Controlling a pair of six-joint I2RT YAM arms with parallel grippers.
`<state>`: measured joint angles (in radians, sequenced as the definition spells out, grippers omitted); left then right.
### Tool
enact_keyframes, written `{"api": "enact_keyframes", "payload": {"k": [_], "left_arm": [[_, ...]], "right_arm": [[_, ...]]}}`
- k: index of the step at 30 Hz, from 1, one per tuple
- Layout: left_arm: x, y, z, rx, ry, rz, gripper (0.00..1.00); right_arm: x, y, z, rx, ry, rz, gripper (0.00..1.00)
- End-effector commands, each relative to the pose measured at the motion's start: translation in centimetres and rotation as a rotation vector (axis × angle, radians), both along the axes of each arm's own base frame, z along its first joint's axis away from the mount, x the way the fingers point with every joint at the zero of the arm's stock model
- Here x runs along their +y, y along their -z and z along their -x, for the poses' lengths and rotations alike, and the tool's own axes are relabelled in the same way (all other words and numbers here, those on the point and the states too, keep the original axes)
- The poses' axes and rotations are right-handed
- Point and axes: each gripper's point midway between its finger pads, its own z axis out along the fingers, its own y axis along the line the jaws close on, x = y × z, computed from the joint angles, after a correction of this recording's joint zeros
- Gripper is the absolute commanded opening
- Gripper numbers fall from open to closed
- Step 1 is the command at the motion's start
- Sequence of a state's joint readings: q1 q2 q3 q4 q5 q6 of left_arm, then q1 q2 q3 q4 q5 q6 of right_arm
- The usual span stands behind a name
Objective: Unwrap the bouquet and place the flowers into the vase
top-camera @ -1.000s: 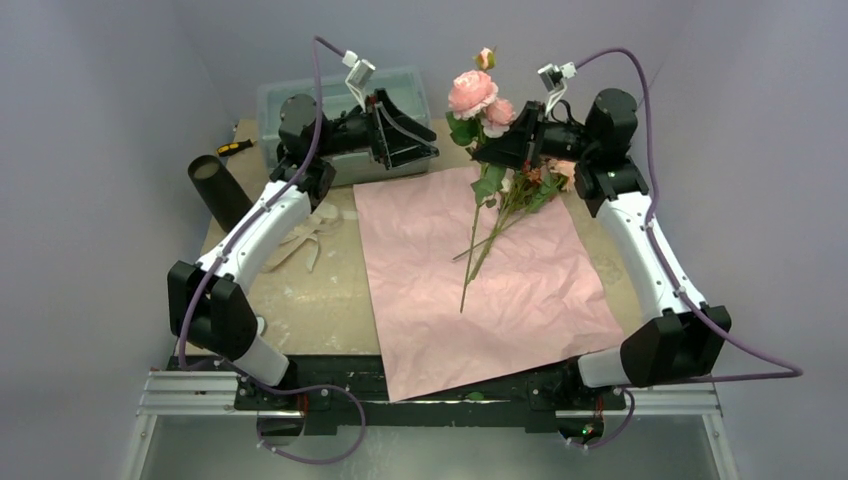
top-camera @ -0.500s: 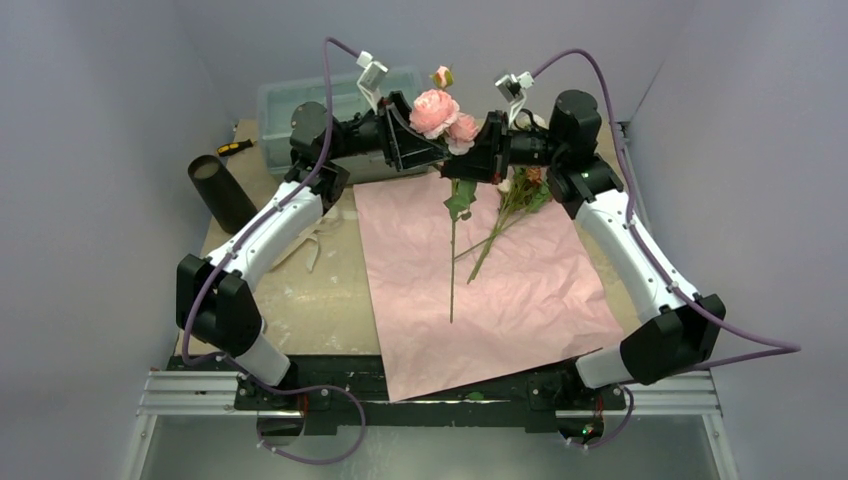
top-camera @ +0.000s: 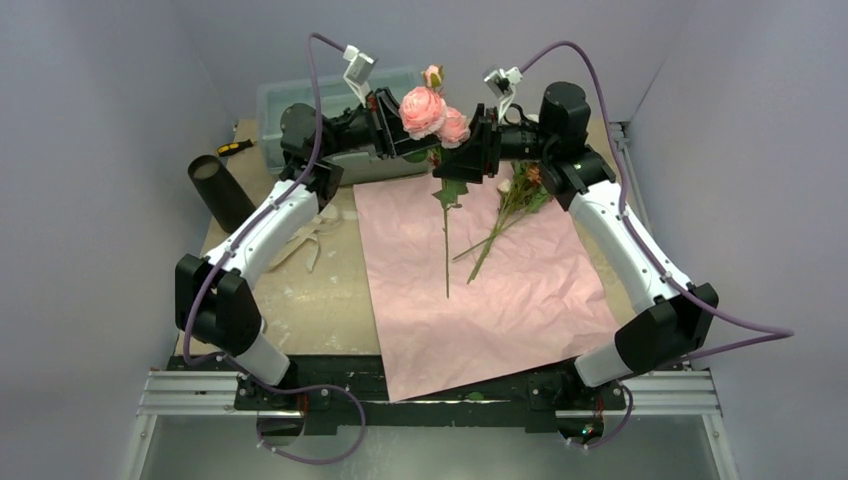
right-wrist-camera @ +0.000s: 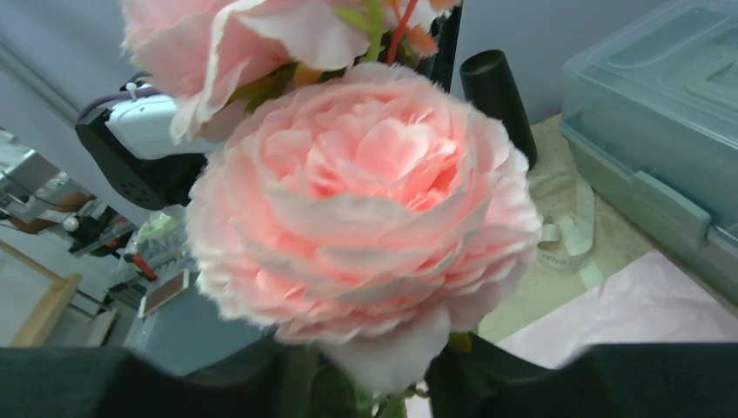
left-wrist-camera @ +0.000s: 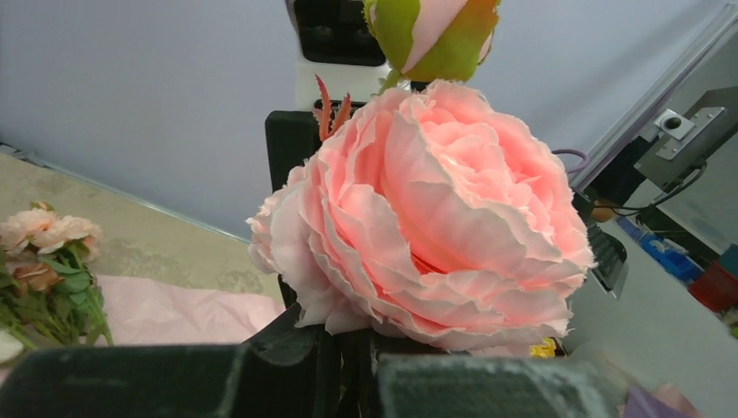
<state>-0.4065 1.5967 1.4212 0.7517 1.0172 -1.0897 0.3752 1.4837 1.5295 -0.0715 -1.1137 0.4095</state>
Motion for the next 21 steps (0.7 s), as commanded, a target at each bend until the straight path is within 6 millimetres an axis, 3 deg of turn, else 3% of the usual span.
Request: {"api": "enact_keyframes", "payload": {"k": [1, 3, 8, 12, 17, 21], "left_arm": [[3.6, -3.5, -1.3, -0.098, -0.129, 0.062, 0.0], [5.6, -4.0, -2.9, -0.106, -0.209, 0.047, 0.0], [10.4, -5.9, -5.7, -0.178, -0.398, -0.01, 0.0], [16.1, -9.7, -8.0, -0.266, -0.642, -0.064, 0.0], [25.2, -13.8, -10.9, -0.335, -1.074, -0.159, 0.0], [32.1, -17.1, -11.0, -0.379, -1.421, -0.214, 0.0]], "right_arm": [[-0.1, -1.7, 0.2, -0.06, 0.013, 0.007, 0.65], [-0.4, -1.9, -0.1, -0.095, 0.049, 0.025, 0.83], [-1.3, -3.1, -0.6, -0.197, 0.141, 0.063, 0.97], [-2.0, -3.2, -1.0, -0.23, 0.202, 0.085, 0.98], [-2.7, -3.4, -0.3, -0.285, 0.234, 0.079, 0.98], [-2.4, -2.7, -0.1, -0.251, 0.195, 0.095, 0.98]]}}
